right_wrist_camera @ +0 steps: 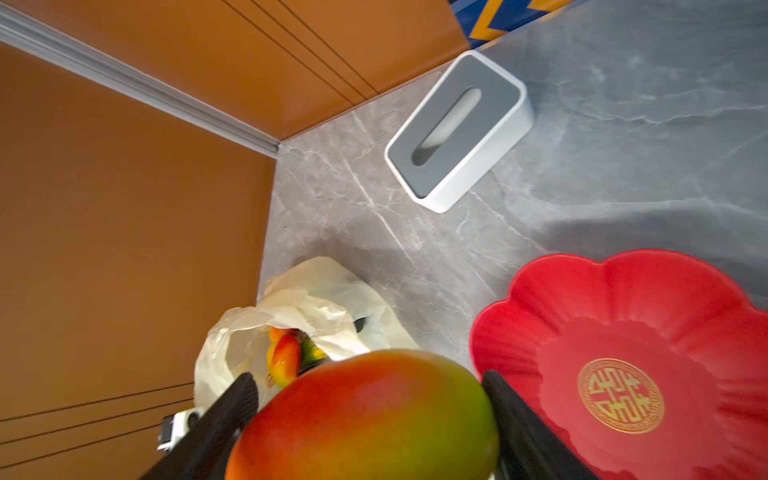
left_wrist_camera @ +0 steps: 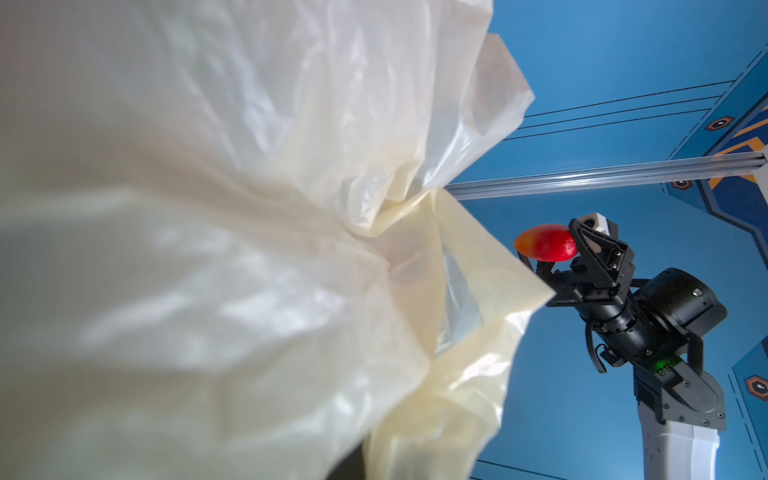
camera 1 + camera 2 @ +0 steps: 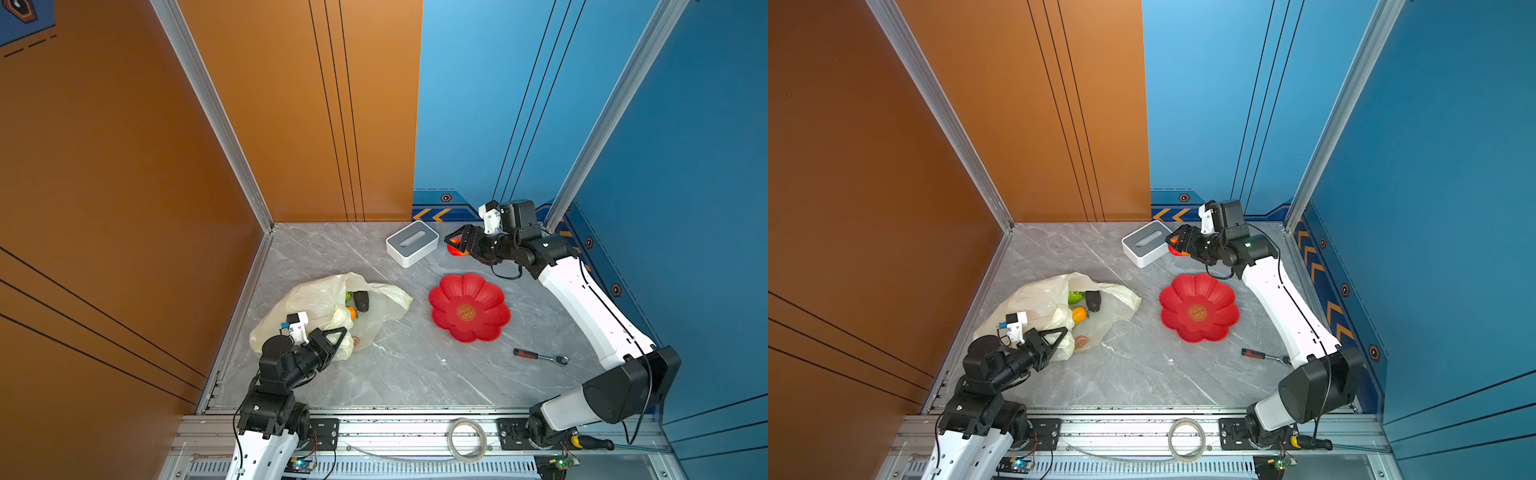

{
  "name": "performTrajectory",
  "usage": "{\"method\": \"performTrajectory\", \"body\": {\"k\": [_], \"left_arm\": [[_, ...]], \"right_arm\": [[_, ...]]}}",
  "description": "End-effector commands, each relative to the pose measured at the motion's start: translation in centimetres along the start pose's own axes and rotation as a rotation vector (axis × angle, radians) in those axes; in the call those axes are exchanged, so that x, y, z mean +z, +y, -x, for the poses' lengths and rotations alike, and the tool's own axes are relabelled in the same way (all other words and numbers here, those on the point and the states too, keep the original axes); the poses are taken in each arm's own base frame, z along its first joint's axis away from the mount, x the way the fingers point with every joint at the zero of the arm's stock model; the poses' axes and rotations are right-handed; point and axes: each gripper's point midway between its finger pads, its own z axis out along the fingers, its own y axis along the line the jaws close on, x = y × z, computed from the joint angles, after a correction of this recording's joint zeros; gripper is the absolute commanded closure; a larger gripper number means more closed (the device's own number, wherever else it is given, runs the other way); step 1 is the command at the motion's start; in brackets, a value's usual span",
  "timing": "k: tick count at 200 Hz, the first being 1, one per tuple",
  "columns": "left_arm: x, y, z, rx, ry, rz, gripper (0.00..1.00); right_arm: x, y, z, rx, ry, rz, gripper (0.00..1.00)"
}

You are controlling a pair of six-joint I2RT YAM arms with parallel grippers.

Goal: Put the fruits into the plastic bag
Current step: 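Carry the mango with the right gripper to the bag mouth held by the left gripper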

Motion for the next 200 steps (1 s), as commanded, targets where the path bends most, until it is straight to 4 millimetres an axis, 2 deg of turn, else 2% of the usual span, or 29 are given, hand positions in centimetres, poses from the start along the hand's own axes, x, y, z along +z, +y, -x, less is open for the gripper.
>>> {"method": "performTrajectory", "body": {"k": [1, 52, 76, 109, 152, 162, 167, 200], "left_arm": [[0.0, 0.0, -0.1, 0.0, 0.004, -0.016, 1.0], [-0.1, -0.3, 0.0, -0.001, 0.003, -0.02, 1.0], [-0.1, -0.5, 0.0, 0.0, 0.004, -0.024, 1.0], [-0.2, -0.6, 0.0, 0.001, 0.004, -0.027, 1.0], [-0.2, -0.6, 0.0, -0.001, 0.005, -0.027, 1.0], [-0.2, -0.6, 0.0, 0.0, 0.005, -0.027, 1.0], [-0.2, -0.7, 0.0, 0.001, 0.005, -0.027, 1.0], [-0.2, -0.7, 0.0, 0.0, 0.004, -0.028, 1.0]], "right_arm": [[-1.2, 4.8, 0.0, 0.024, 0.002, 0.177, 0.25], [0.1, 10.4, -3.2, 0.008, 0.085, 0.33, 0.26], [1.1, 12.0, -4.8, -0.001, 0.125, 0.36, 0.26], [2.9, 13.3, -7.2, -0.014, 0.184, 0.377, 0.26], [5.6, 14.3, -10.5, -0.022, 0.259, 0.385, 0.26], [6.4, 14.1, -10.7, -0.016, 0.266, 0.38, 0.26], [6.6, 14.9, -12.1, -0.029, 0.294, 0.391, 0.26], [8.7, 15.2, -14.4, -0.031, 0.35, 0.389, 0.26]]}}
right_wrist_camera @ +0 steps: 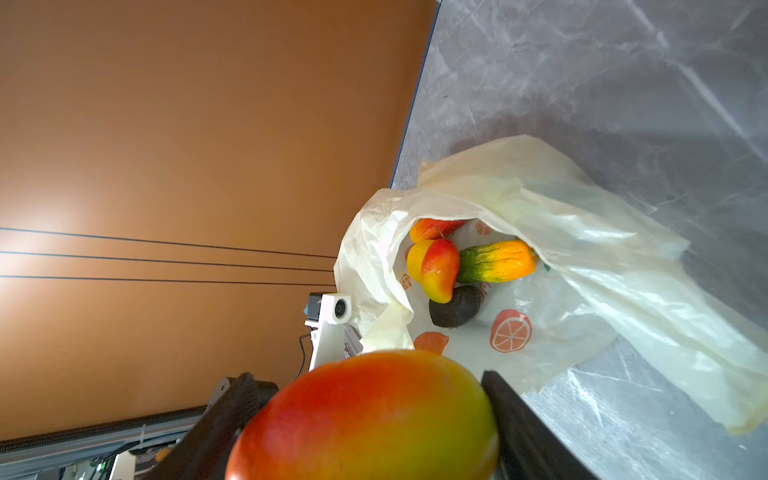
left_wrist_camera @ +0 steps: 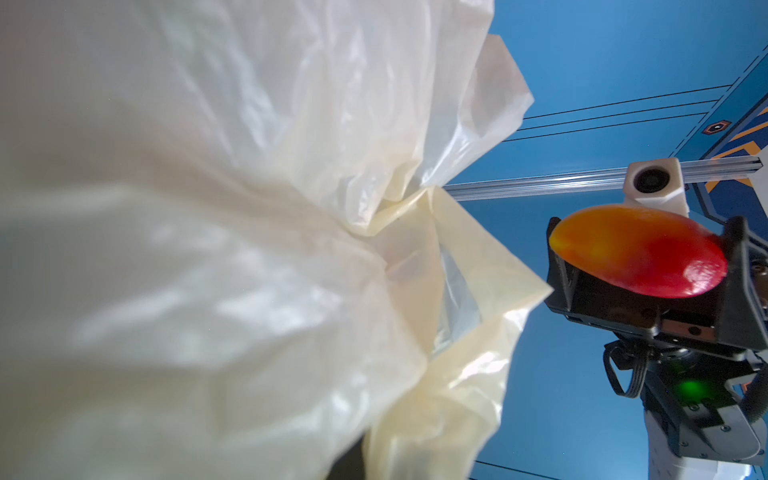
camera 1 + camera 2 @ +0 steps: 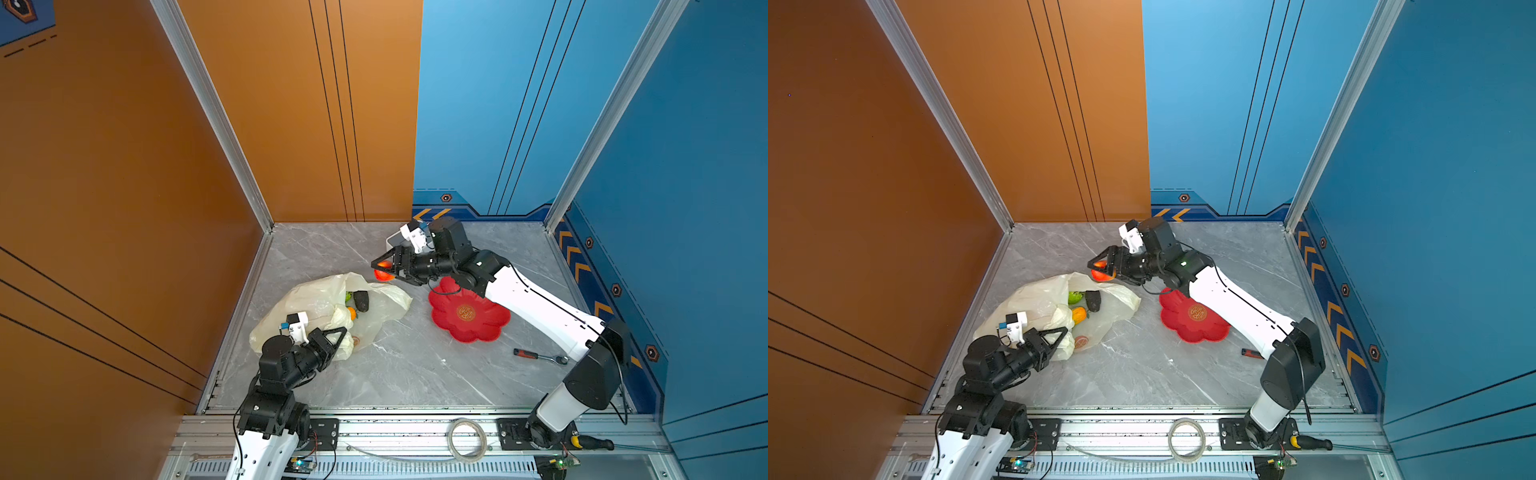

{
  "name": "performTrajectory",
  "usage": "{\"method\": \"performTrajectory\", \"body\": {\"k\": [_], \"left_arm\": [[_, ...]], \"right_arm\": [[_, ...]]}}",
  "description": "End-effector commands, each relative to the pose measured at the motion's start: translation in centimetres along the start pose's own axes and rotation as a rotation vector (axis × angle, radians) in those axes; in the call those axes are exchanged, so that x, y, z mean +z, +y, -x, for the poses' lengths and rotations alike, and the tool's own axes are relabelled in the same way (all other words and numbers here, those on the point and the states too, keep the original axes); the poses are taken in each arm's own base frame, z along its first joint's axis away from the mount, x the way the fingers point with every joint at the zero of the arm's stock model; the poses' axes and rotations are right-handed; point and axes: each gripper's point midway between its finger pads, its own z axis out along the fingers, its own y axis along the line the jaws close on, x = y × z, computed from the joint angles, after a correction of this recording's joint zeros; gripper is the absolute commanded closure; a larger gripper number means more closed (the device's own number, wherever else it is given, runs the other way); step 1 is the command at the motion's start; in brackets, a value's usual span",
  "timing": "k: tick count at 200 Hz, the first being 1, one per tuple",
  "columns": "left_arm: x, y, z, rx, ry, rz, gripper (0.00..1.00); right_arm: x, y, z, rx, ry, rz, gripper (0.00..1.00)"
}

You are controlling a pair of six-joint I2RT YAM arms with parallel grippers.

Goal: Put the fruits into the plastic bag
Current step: 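Carry the mango with the right gripper to the bag mouth held by the left gripper, then lower the mango deep into the bag beside the other fruit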

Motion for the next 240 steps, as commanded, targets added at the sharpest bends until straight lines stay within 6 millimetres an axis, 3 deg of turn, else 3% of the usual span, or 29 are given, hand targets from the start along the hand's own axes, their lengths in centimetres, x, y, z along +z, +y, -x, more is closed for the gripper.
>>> {"method": "performTrajectory", "body": {"k": [1, 91, 158, 240], "left_arm": [[-0.2, -0.7, 0.0, 0.008, 0.005, -0.027, 1.0], [-0.2, -0.7, 0.0, 0.008, 0.004, -0.028, 1.0], [-0.4, -1.0, 0.0, 0.009, 0.001, -0.032, 1.0], [-0.6, -1.5, 0.2, 0.016, -0.005, -0.037, 1.0]], "right_arm": [[1.7, 0.2, -0.9, 0.002, 0.03, 0.025, 0.26], [7.6, -3.8, -4.8, 0.062, 0.152, -0.014, 0.27], [9.7, -7.1, -6.4, 0.086, 0.194, -0.067, 0.27], [12.4, -9.7, -8.0, 0.112, 0.228, -0.098, 0.27]]}}
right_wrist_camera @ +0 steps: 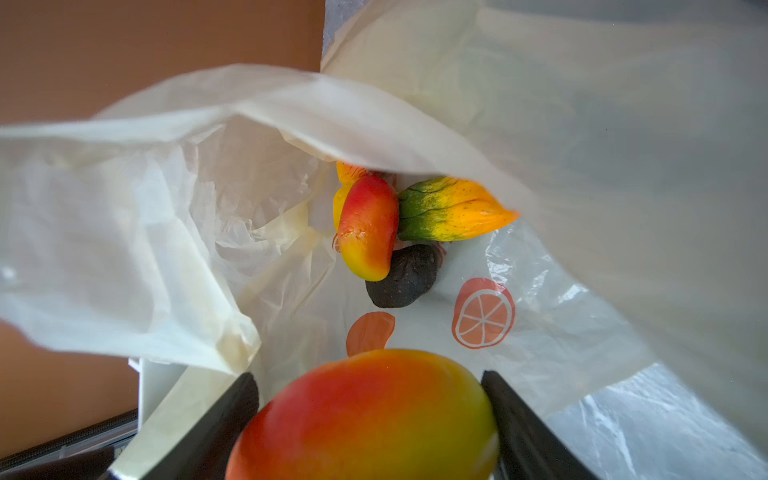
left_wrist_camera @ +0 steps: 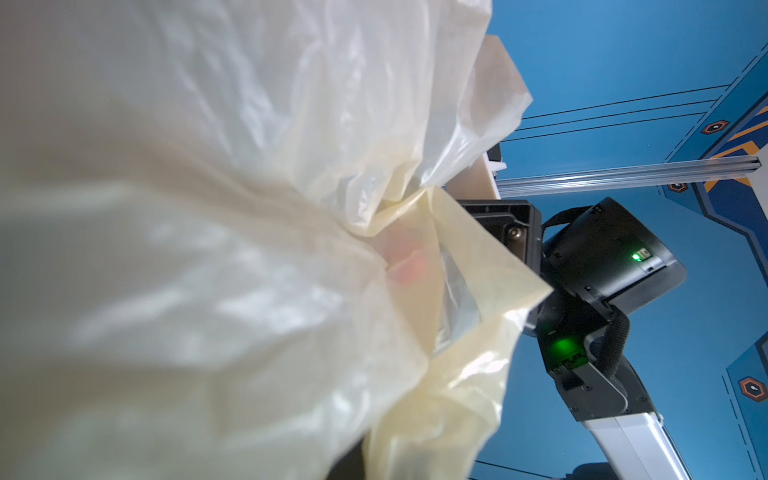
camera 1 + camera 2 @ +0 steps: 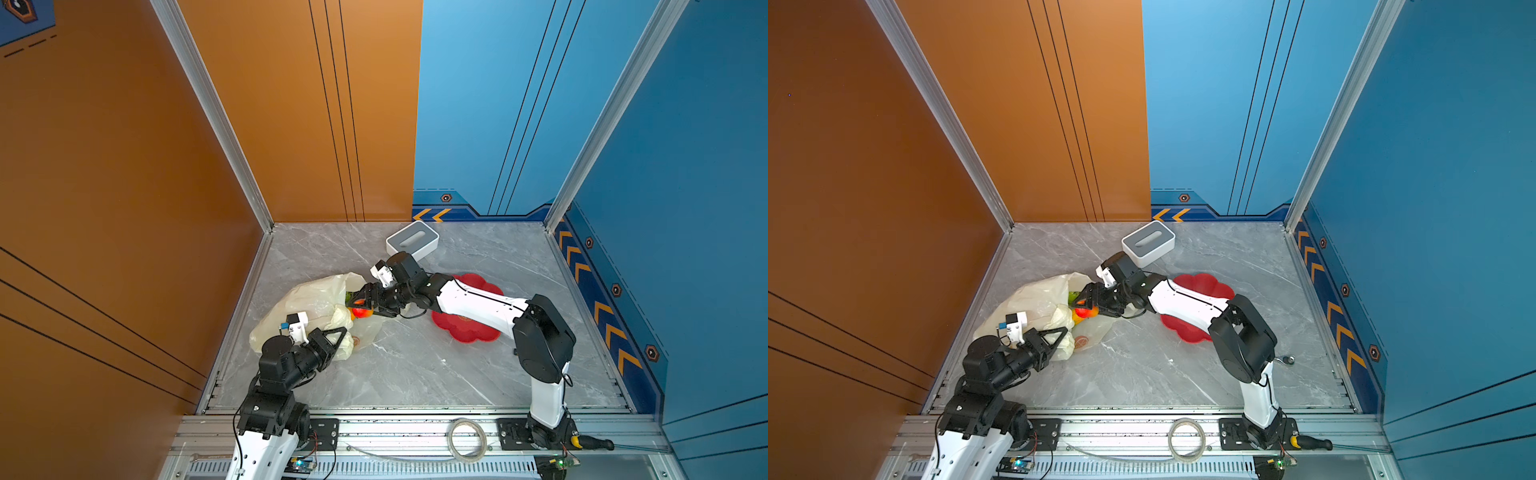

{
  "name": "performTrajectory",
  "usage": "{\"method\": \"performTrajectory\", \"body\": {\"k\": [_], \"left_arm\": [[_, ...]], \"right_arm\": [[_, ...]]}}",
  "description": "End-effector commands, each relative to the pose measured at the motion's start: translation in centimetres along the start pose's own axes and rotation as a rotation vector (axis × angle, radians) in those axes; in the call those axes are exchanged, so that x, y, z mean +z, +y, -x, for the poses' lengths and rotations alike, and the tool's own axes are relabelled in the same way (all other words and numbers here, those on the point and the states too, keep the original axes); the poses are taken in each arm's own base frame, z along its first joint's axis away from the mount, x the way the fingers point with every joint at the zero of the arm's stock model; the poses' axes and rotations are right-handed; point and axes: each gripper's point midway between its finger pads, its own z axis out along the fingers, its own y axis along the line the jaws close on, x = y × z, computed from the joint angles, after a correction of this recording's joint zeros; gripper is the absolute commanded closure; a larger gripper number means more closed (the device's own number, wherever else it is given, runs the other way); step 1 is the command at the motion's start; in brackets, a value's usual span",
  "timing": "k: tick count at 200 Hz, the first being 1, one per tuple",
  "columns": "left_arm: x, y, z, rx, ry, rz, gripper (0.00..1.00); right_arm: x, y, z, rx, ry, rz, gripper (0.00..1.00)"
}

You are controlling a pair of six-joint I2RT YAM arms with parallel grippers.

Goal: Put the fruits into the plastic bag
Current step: 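Lower the mango deep into the bag beside the other fruit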

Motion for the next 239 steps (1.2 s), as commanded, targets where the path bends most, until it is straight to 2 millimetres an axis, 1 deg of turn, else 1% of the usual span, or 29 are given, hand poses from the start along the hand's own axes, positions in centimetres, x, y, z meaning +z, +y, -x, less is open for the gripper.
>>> {"method": "performTrajectory", "body": {"k": [1, 49, 78, 98, 133, 148, 166, 181, 203, 219, 239], "left_arm": [[-0.6, -1.5, 0.2, 0.016, -0.004, -0.037, 1.0], [-0.6, -1.4, 0.1, 0.015, -0.004, -0.036, 1.0], [-0.5, -1.4, 0.2, 0.015, -0.005, -0.036, 1.0], [-0.5, -1.4, 0.2, 0.013, -0.005, -0.038, 1.0], [-0.4, -1.5, 0.2, 0.013, -0.004, -0.037, 1.0], [-0.4, -1.5, 0.2, 0.013, -0.003, -0.037, 1.0], [-0.4, -1.5, 0.2, 0.013, -0.001, -0.036, 1.0], [-0.4, -1.5, 0.2, 0.013, 0.0, -0.035, 1.0], [-0.3, -1.5, 0.3, 0.013, 0.0, -0.034, 1.0], [-0.2, -1.6, 0.4, 0.013, 0.001, -0.035, 1.0], [0.0, -1.7, 0.4, 0.012, 0.005, -0.036, 1.0]], "right_arm": [[1.4, -0.8, -0.6, 0.008, 0.018, 0.0, 0.27], [3.3, -2.1, -1.7, -0.012, 0.024, -0.047, 0.28], [4.1, -2.9, -2.5, -0.077, 0.006, -0.103, 0.29], [4.3, -4.2, -3.1, -0.156, -0.014, -0.188, 0.29], [4.6, -6.3, -3.9, -0.345, -0.083, -0.364, 0.3], [4.7, -7.2, -4.1, -0.375, -0.097, -0.41, 0.3], [4.3, -8.3, -3.8, -0.411, -0.142, -0.473, 0.3], [3.4, -8.4, -3.3, -0.454, -0.216, -0.513, 0.3], [2.0, -7.7, -2.9, -0.516, -0.298, -0.527, 0.29], [2.5, -7.4, -3.1, -0.525, -0.269, -0.509, 0.28], [3.8, -7.5, -3.5, -0.527, -0.206, -0.487, 0.28]]}}
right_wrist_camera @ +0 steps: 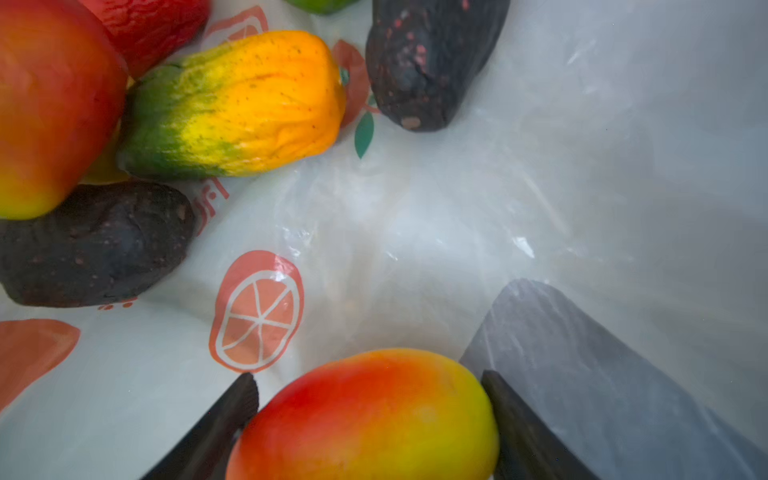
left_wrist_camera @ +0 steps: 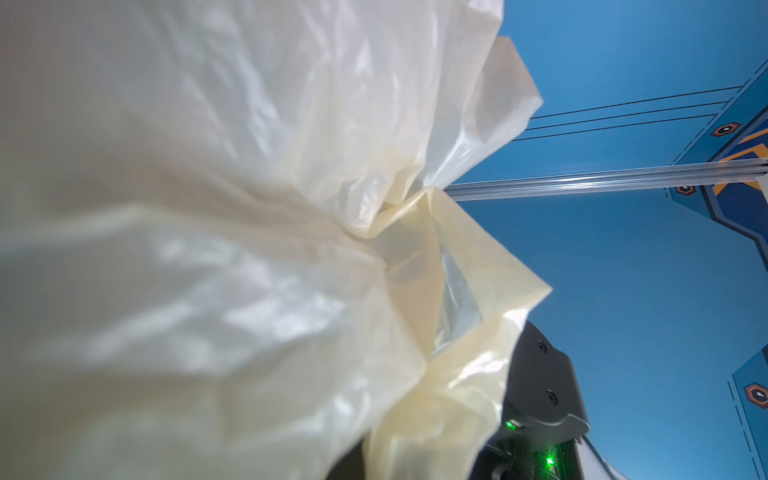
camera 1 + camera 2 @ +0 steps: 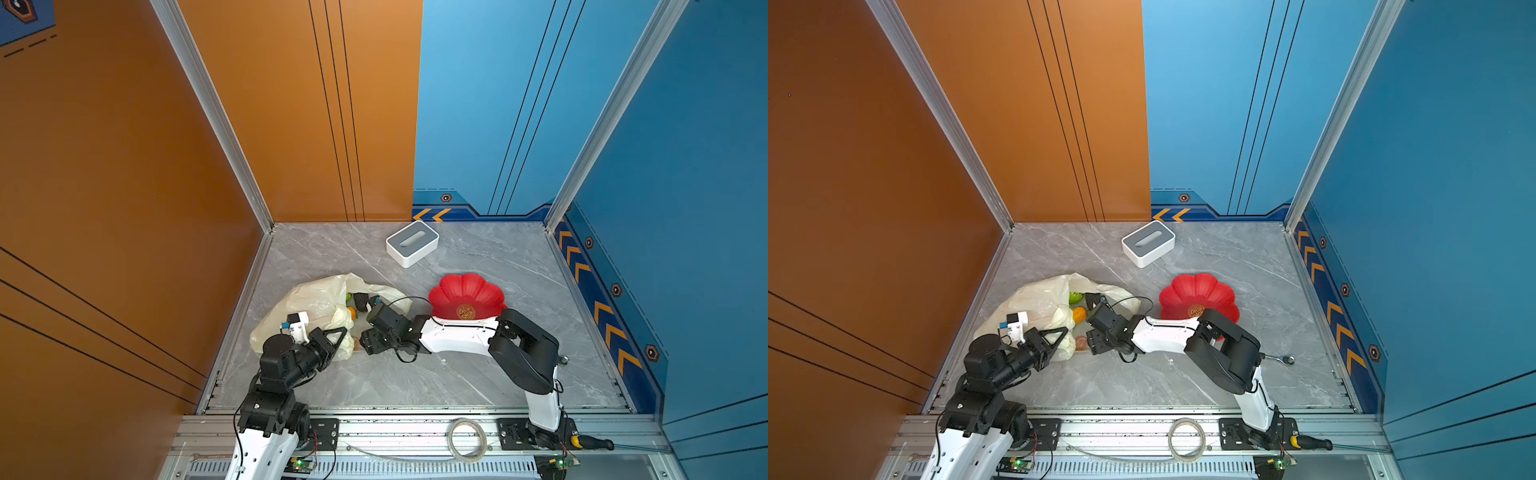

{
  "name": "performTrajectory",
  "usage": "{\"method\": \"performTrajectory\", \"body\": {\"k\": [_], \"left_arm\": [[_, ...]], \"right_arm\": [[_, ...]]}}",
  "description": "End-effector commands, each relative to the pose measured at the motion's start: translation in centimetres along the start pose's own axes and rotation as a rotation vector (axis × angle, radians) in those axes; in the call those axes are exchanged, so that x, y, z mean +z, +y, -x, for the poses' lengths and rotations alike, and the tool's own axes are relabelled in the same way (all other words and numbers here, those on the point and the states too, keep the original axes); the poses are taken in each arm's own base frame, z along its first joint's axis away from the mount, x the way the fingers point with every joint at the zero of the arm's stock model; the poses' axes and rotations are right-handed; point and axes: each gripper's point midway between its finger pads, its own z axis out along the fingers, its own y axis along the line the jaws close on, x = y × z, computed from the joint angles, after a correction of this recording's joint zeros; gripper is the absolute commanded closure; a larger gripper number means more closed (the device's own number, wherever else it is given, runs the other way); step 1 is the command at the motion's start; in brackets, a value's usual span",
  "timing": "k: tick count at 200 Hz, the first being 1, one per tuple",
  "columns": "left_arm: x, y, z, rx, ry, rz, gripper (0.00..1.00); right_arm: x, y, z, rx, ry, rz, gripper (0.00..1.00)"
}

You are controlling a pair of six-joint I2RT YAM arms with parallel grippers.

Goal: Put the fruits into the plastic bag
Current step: 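Lower the mango deep into the bag beside the other fruit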

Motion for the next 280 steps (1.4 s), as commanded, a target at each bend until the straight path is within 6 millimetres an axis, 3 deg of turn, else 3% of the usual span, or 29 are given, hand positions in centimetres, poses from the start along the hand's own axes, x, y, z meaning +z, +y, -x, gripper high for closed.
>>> {"method": "performTrajectory", "body": {"k": [1, 70, 179, 183, 216, 237, 241, 280], "left_arm": [[-0.4, -2.1, 0.4, 0.024, -0.004, -0.056, 1.0], [-0.7, -2.7, 0.3, 0.04, 0.004, -0.062, 1.0], [-0.8, -4.7, -0.1, 0.089, 0.034, -0.122, 1.0], [-0.8, -4.8, -0.1, 0.091, 0.034, -0.125, 1.0], [-0.8, -5.2, -0.2, 0.101, 0.041, -0.142, 1.0], [-0.8, -5.3, -0.3, 0.099, 0.047, -0.144, 1.0], [-0.8, -5.3, -0.4, 0.099, 0.048, -0.144, 1.0], [-0.8, -6.2, -0.3, 0.121, 0.044, -0.18, 1.0]], "right_arm": [[-0.9, 1.6, 2.5, -0.043, -0.057, 0.04, 0.28], [1.8, 7.1, 1.6, -0.168, 0.114, 0.212, 0.28], [1.2, 13.5, 1.9, -0.104, 0.248, 0.54, 0.28], [0.9, 14.1, 2.8, -0.1, 0.231, 0.556, 0.28], [1.1, 14.7, 4.2, 0.027, 0.233, 0.601, 0.28], [0.7, 15.6, 6.3, 0.161, 0.194, 0.692, 0.28], [1.2, 15.2, 5.8, 0.196, 0.207, 0.699, 0.29], [0.3, 17.9, 9.1, 0.421, 0.177, 0.895, 0.29]]}}
